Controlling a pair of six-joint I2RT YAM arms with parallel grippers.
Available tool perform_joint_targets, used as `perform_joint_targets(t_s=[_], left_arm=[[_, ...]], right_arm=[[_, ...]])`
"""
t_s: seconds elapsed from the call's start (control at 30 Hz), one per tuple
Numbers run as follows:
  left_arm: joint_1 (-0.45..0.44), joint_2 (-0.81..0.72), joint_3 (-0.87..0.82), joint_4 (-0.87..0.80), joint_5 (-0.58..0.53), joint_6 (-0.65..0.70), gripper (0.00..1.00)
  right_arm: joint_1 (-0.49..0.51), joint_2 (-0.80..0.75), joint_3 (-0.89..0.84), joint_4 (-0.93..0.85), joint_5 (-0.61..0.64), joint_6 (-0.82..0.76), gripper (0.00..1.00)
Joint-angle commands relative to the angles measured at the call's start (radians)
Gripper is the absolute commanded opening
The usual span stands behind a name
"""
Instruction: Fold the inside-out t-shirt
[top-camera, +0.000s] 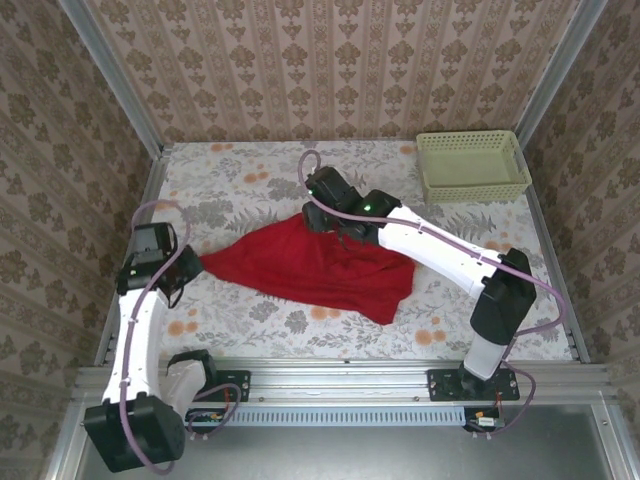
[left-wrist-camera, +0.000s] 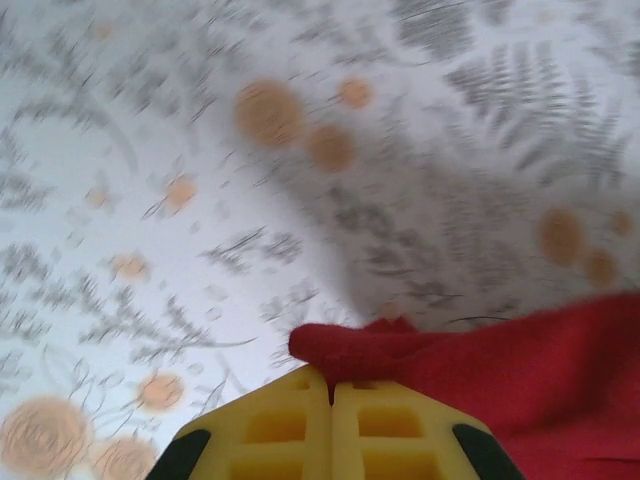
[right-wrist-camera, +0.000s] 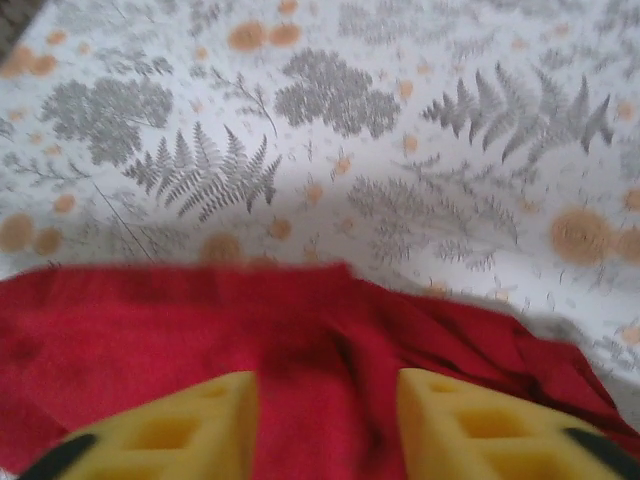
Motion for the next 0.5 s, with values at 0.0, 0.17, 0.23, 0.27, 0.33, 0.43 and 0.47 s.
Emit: perform_joint_targets(t_s=[0.0, 0.17, 0.23, 0.27, 0.33, 0.43, 0.47], left_arm=[[0.044, 0.019, -0.025, 0.002, 0.009, -0.058, 0.00], [0.032, 0.104, -0.019, 0.052, 0.118, -0.038, 0.43], [-0.070, 0.109, 0.030, 0.026, 0.073, -0.035, 0.53], [-0.164, 0.115, 0.065, 0.010, 0.015, -0.035, 0.58], [-0.346, 0.142, 0.131, -0.009, -0.066, -0.058, 0.65], [-0.570, 0.236, 0.201, 0.062, -0.053, -0.095, 0.69], [-0.645, 0.289, 0.228, 0.082, -0.051, -0.104, 0.70]], right_arm=[[-0.036, -0.104, 0.015, -0.027, 0.012, 0.001, 0.59], [-0.188, -0.275, -0.219, -0.036, -0.001, 0.032, 0.63], [-0.234, -0.324, -0.312, -0.045, -0.004, 0.049, 0.63], [-0.248, -0.338, -0.363, -0.034, -0.013, 0.053, 0.64], [-0.266, -0.383, -0.442, -0.007, -0.041, 0.071, 0.67], [-0.280, -0.363, -0.512, 0.020, -0.093, 0.102, 0.70], [-0.284, -0.352, -0.524, 0.028, -0.111, 0.111, 0.70]])
